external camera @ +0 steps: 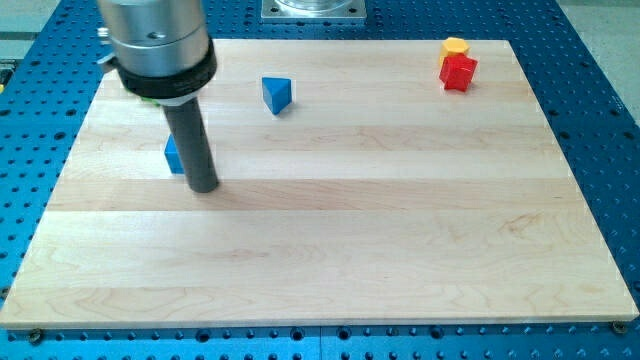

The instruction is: Place the triangle top right to the cube

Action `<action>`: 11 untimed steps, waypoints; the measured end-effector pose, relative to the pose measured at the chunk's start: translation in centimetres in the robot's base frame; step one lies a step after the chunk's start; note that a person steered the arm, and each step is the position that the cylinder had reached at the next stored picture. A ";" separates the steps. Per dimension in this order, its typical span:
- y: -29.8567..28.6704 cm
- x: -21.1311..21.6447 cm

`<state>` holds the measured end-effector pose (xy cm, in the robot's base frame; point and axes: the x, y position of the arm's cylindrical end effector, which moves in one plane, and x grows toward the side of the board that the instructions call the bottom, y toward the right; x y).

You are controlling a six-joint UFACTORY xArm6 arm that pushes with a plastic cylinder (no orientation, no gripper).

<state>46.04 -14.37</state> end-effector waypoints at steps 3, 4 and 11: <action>-4.2 -4.4; -5.6 -4.4; -5.2 -14.8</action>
